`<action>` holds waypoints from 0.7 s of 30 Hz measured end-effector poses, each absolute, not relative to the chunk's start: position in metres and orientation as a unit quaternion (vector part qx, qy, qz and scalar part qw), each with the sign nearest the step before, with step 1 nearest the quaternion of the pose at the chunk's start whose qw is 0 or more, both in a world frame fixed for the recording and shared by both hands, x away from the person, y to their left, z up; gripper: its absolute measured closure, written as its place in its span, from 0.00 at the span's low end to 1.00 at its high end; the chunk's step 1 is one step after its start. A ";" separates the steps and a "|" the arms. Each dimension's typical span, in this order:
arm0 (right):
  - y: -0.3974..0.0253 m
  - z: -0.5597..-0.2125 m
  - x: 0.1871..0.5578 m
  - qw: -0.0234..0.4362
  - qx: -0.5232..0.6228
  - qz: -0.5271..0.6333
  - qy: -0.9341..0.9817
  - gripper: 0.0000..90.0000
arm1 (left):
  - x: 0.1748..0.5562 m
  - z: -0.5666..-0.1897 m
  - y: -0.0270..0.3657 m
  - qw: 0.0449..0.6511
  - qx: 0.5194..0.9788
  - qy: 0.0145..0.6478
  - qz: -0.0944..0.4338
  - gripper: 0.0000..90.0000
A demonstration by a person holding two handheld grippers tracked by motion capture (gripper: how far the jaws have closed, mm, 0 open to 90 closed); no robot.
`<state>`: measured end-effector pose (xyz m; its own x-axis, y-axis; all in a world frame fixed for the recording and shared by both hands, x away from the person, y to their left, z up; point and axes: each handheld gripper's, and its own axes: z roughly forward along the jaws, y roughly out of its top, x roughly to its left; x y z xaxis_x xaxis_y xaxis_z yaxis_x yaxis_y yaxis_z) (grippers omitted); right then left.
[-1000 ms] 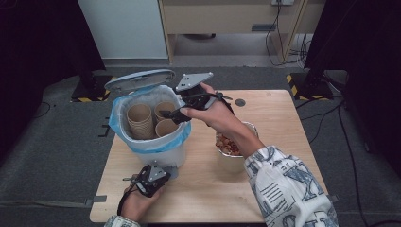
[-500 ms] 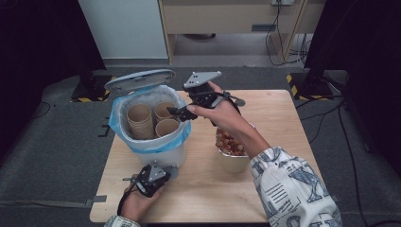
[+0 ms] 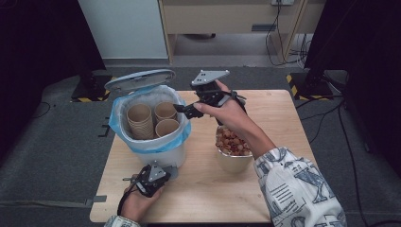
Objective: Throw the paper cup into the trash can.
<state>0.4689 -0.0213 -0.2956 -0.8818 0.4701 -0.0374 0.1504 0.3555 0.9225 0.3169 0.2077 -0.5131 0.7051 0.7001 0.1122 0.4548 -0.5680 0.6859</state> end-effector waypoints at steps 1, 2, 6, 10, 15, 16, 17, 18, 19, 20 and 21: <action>-0.023 -0.296 0.469 0.151 0.194 0.534 0.809 0.07 | 0.317 -0.513 0.208 0.323 0.865 0.334 0.190 1.00; -0.023 -0.296 0.469 0.151 0.195 0.534 0.808 0.07 | 0.317 -0.513 0.208 0.323 0.865 0.334 0.190 1.00; -0.027 -0.296 0.471 0.155 0.200 0.534 0.807 0.06 | 0.317 -0.513 0.208 0.323 0.865 0.333 0.190 1.00; -0.031 -0.296 0.471 0.158 0.206 0.533 0.805 0.07 | 0.317 -0.513 0.208 0.323 0.865 0.334 0.190 1.00; -0.039 -0.297 0.473 0.164 0.214 0.529 0.805 0.06 | 0.317 -0.513 0.208 0.323 0.865 0.334 0.189 1.00; -0.040 -0.297 0.473 0.163 0.217 0.529 0.804 0.06 | 0.317 -0.513 0.208 0.323 0.865 0.334 0.189 1.00; -0.041 -0.297 0.473 0.164 0.217 0.528 0.804 0.06 | 0.317 -0.513 0.208 0.323 0.865 0.334 0.190 1.00; -0.043 -0.297 0.473 0.166 0.220 0.528 0.803 0.06 | 0.317 -0.513 0.208 0.324 0.865 0.334 0.190 1.00; -0.045 -0.297 0.474 0.167 0.222 0.528 0.803 0.06 | 0.317 -0.513 0.208 0.323 0.865 0.334 0.189 1.00; -0.046 -0.297 0.474 0.167 0.224 0.528 0.802 0.06 | 0.317 -0.513 0.208 0.324 0.865 0.333 0.190 1.00; -0.048 -0.297 0.474 0.168 0.226 0.526 0.802 0.06 | 0.317 -0.513 0.208 0.324 0.865 0.334 0.190 1.00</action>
<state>0.4740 -0.0480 -0.2972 -0.8412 0.5399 -0.0316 0.1860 0.3437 0.9205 0.3169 0.2077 -0.5132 0.7055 0.6997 0.1125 0.4541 -0.5681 0.6864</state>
